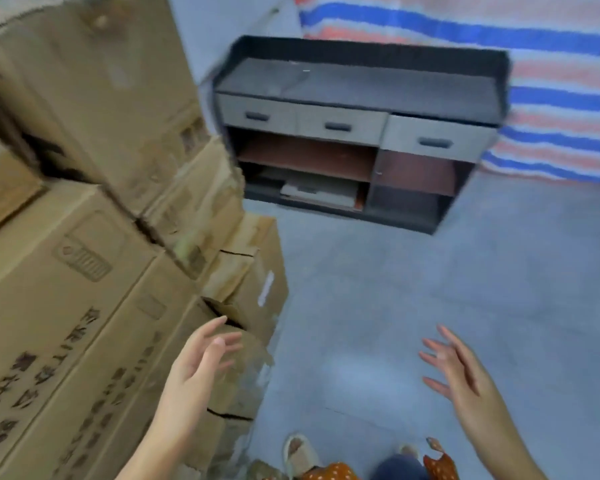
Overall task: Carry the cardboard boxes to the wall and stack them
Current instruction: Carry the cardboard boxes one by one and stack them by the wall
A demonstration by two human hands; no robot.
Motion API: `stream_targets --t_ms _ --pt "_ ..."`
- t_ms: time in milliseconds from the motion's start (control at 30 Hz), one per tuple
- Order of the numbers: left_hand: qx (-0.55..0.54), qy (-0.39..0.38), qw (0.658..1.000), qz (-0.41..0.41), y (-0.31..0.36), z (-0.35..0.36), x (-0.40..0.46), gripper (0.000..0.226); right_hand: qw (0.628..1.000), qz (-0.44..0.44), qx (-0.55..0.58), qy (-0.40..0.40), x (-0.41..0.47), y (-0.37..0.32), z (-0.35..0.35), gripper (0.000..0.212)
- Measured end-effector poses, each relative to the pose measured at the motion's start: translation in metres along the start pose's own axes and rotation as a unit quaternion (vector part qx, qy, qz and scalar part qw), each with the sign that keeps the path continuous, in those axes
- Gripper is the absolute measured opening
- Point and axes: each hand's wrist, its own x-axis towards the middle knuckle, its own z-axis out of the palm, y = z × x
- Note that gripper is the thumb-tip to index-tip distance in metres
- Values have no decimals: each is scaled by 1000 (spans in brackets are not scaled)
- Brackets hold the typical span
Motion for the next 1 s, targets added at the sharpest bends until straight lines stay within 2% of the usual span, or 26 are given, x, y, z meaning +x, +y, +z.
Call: stream_targets --t_ms 200,333,367,467,500,600,700,1000 --pt "40 -134 989 43 18 81 -6 25 990 19 19 141 -62 16 -82 93" --pt "67 -215 971 74 23 158 -37 24 978 28 4 208 -108 31 -150 43" --pt "69 -234 967 78 23 180 -48 24 974 32 -12 224 -121 36 -172 41" --pt "69 -291 951 75 17 252 -98 24 959 41 -49 275 -167 55 -243 64" --pt "66 -314 944 71 14 277 -117 24 952 45 -46 301 -183 63 -267 61" --pt "84 -389 915 68 4 346 -174 24 928 66 -18 365 -233 83 -330 28" --pt "99 -460 880 69 2 409 -224 25 897 87 8 433 -283 98 -381 35" --pt "165 -603 771 122 13 572 -329 23 776 118 83 615 -382 130 -471 33"
